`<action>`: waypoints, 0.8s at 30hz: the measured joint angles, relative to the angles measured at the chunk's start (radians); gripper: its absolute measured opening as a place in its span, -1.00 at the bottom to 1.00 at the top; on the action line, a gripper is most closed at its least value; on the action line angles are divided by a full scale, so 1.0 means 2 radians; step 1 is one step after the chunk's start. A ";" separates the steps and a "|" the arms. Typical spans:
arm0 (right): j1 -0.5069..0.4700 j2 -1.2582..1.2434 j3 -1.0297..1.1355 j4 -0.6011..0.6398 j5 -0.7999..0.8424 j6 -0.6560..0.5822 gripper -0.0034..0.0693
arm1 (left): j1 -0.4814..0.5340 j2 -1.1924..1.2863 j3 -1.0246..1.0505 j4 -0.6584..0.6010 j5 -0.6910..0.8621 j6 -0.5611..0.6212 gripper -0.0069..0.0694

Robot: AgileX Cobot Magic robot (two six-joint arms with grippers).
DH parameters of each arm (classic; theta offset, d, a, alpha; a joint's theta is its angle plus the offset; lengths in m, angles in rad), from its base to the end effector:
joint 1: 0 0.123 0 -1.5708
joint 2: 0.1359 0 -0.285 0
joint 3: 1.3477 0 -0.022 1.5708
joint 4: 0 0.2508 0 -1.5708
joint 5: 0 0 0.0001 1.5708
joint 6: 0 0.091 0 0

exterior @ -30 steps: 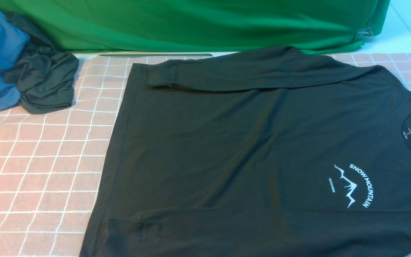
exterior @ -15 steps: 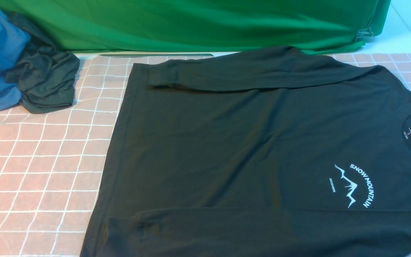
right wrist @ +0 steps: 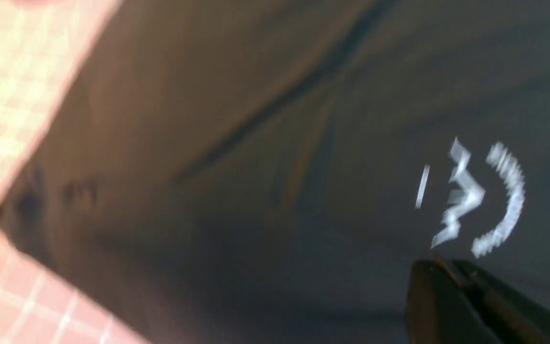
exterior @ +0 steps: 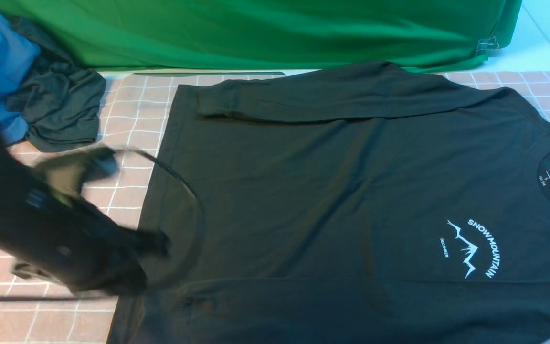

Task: Fold a long-sleeved shirt over a pink coffee tablecloth.
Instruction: 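Grasp the left edge of the dark T-shirt lying flat on the table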

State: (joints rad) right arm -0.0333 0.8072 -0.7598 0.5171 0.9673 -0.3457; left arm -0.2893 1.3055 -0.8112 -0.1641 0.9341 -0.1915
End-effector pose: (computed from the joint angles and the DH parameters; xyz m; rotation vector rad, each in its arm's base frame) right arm 0.1376 0.0325 0.3226 -0.1880 2.3796 0.4765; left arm 0.2106 -0.0752 0.2388 0.0225 2.9395 -0.2853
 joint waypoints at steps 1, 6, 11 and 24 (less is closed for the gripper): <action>0.000 0.008 0.002 0.000 0.004 -0.005 -0.80 | -0.014 0.010 0.000 0.015 0.002 -0.019 -0.79; 0.000 0.013 0.010 0.001 0.004 -0.018 -0.80 | -0.035 0.041 0.000 0.046 -0.008 -0.060 -0.77; 0.000 0.013 0.010 0.002 0.004 -0.024 -0.80 | -0.036 0.057 0.000 0.065 -0.037 -0.076 -0.49; 0.000 0.013 0.010 0.002 -0.012 -0.025 -0.80 | -0.036 0.128 0.000 0.110 -0.107 -0.117 0.60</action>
State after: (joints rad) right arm -0.0333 0.8324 -0.7390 0.5206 0.9427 -0.3960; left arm -0.3605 1.5614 -0.8112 0.0567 0.7191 -0.4250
